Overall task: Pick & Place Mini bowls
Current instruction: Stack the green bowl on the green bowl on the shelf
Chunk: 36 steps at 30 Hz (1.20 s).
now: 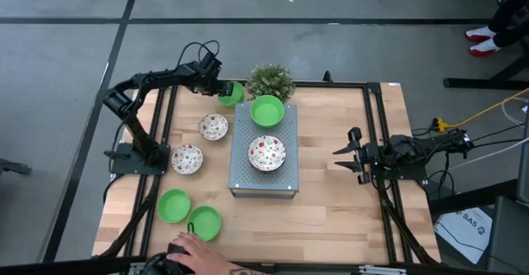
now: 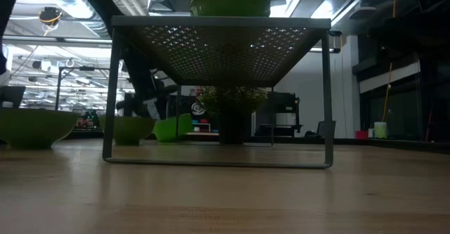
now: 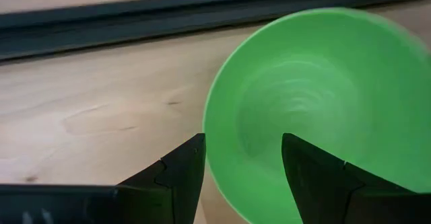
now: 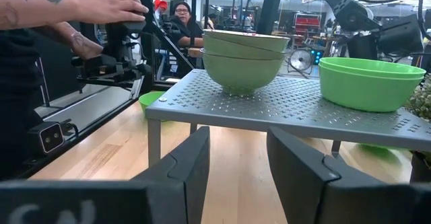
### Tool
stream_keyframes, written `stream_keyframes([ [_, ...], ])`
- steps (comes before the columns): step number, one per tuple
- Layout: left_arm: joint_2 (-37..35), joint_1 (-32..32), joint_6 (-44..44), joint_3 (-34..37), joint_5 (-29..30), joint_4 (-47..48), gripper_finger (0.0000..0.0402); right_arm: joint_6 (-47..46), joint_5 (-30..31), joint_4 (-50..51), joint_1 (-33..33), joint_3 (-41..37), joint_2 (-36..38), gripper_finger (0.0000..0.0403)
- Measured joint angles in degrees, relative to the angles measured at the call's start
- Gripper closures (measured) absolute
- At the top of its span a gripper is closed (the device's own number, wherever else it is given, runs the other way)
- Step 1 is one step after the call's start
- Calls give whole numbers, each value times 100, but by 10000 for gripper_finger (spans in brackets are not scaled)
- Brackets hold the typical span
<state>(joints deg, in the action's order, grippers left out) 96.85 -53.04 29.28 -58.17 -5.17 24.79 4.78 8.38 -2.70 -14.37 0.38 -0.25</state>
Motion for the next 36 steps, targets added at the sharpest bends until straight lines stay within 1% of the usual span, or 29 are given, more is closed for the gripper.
stream_keyframes([
  [18, 23, 0, 0, 0, 8, -76, 213, 0, 0, 0, -2, 0, 0, 256],
  [30, 255, 56, 0, 2, 11, -134, 213, 0, 0, 0, -2, 0, 0, 256],
  [33, 294, 71, 0, 2, 13, -130, 218, 0, 0, 0, -1, 0, 0, 256],
  [36, 337, 111, -2, 2, 3, -128, 233, 0, 0, 0, -2, 0, 0, 256],
])
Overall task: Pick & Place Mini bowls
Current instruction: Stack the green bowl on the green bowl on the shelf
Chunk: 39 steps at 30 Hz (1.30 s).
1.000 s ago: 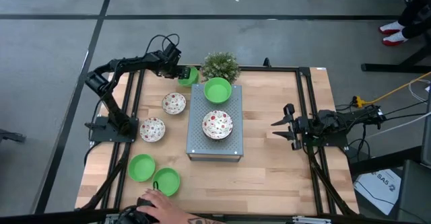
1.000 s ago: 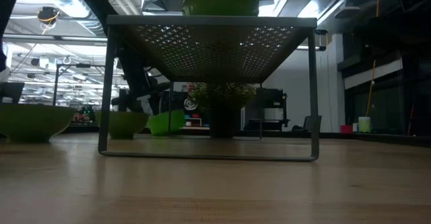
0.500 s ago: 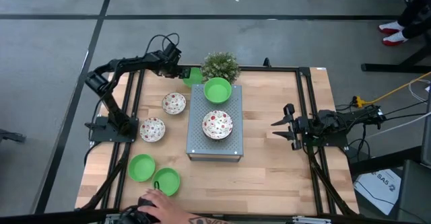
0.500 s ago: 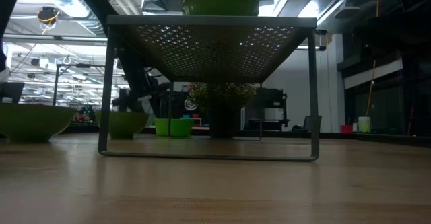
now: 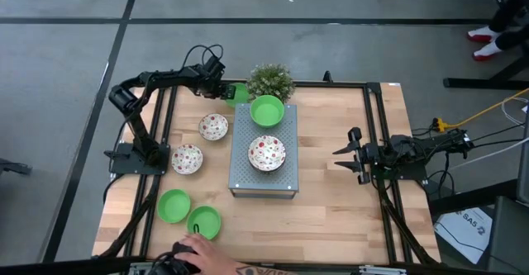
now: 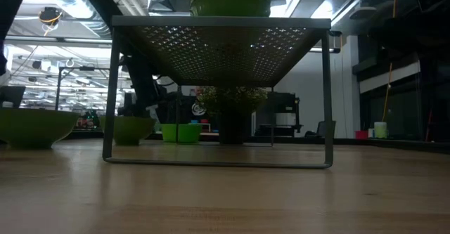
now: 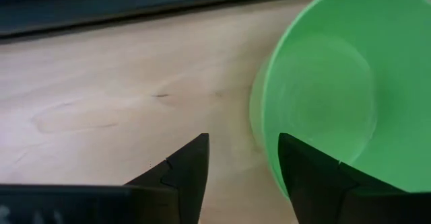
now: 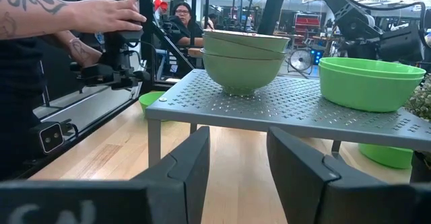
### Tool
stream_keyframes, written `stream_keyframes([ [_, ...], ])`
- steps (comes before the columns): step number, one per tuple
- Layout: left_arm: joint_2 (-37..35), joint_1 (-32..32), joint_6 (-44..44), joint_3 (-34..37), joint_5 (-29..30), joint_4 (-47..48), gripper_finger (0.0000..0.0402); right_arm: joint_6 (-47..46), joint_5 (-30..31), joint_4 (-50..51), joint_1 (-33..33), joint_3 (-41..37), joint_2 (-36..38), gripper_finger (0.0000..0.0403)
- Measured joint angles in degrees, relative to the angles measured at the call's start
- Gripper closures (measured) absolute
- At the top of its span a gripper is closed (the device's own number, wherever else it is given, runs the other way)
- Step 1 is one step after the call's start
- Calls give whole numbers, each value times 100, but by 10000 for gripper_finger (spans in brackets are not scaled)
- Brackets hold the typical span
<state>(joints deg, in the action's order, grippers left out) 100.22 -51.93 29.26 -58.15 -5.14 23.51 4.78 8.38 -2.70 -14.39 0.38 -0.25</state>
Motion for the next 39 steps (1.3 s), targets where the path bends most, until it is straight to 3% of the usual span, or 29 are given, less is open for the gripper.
stream_keyframes([
  [17, 34, 51, -346, 0, 52, -85, 394, 0, 0, 1, 2, 0, 0, 256],
  [29, -188, 51, -522, 1, 47, -53, 398, 0, 0, 0, 1, 0, 0, 256],
  [39, -855, 51, -498, 2, 269, -55, 398, 0, -1, 0, 0, 0, 0, 256],
])
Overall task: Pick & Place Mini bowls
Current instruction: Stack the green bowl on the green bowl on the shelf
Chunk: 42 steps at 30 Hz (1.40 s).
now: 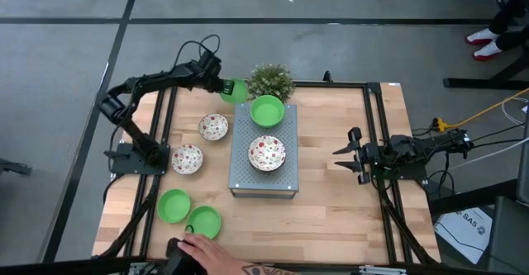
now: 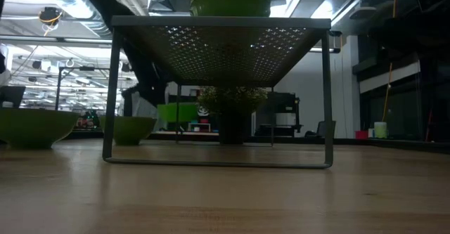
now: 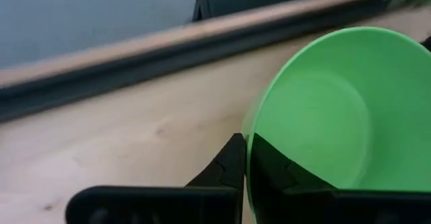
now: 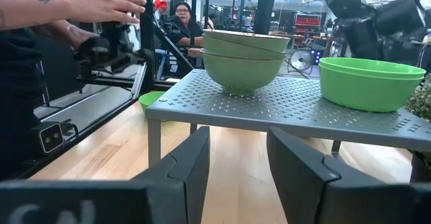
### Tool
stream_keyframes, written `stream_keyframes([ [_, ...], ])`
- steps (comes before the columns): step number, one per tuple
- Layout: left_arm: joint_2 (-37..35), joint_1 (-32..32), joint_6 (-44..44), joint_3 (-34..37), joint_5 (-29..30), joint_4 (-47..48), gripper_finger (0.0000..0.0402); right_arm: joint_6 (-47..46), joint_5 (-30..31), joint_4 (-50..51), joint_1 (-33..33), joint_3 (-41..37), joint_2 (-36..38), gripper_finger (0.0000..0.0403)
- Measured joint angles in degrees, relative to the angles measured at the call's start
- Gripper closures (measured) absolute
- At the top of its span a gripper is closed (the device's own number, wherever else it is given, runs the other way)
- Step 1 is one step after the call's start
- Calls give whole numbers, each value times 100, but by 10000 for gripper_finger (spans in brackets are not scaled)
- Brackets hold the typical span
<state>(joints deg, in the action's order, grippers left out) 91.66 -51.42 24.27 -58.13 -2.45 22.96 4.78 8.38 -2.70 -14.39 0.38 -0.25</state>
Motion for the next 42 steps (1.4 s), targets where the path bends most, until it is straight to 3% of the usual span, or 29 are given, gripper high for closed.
stream_keyframes([
  [10, -1143, -11, 50, 0, 730, -159, 398, 0, 1, 0, 0, 0, 0, 256],
  [20, -2043, 37, 69, 0, 1326, -1170, 398, 0, 1, 0, 0, 0, 0, 256],
  [32, -2219, 359, -34, 0, 1001, -2527, 398, 0, 1, 0, 0, 0, 0, 256],
  [42, -1886, 698, -833, -1254, 1025, -1313, 398, 0, 1, 2, 0, 0, 0, 256],
])
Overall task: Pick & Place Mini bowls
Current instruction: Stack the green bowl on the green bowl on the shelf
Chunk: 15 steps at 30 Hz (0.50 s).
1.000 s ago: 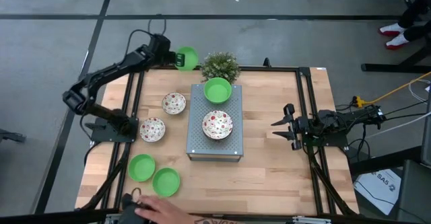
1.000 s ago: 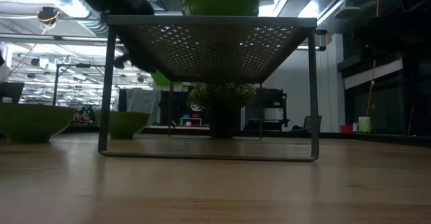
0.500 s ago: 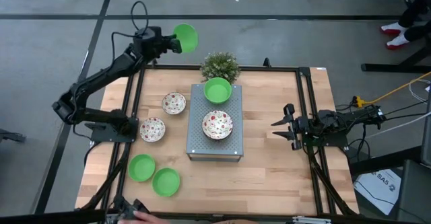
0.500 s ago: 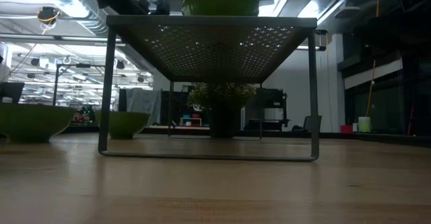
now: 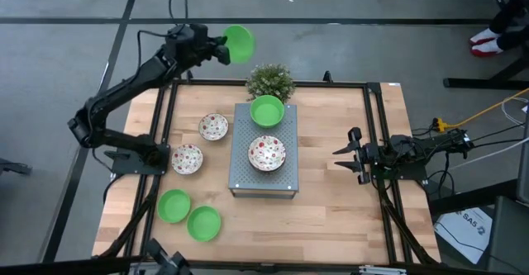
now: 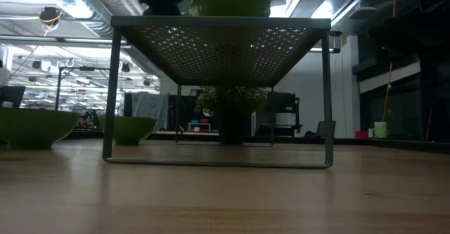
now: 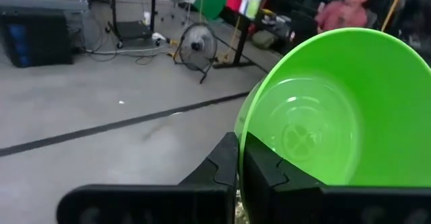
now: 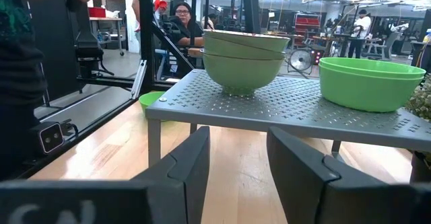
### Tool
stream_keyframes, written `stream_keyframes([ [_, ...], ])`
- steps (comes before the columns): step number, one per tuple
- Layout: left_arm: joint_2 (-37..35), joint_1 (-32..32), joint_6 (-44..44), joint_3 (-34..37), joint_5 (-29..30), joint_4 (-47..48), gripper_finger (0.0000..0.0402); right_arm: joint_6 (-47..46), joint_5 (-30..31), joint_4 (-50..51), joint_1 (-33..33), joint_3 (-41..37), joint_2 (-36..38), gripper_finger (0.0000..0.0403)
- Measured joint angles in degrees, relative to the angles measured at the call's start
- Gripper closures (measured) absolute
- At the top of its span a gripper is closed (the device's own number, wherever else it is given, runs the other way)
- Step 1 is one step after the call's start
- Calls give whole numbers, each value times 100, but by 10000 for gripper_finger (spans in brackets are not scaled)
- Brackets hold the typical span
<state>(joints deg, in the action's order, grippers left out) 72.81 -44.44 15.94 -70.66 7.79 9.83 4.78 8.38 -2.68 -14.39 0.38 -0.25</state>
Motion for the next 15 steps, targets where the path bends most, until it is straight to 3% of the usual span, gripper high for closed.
stream_keyframes([
  [10, 808, 482, -1019, -1595, -37, 1235, 398, 0, 0, -2, 0, 0, 0, 256],
  [15, 1338, 737, -1116, -2470, -27, 2080, 398, 0, 0, -2, 0, 0, 0, 256],
])
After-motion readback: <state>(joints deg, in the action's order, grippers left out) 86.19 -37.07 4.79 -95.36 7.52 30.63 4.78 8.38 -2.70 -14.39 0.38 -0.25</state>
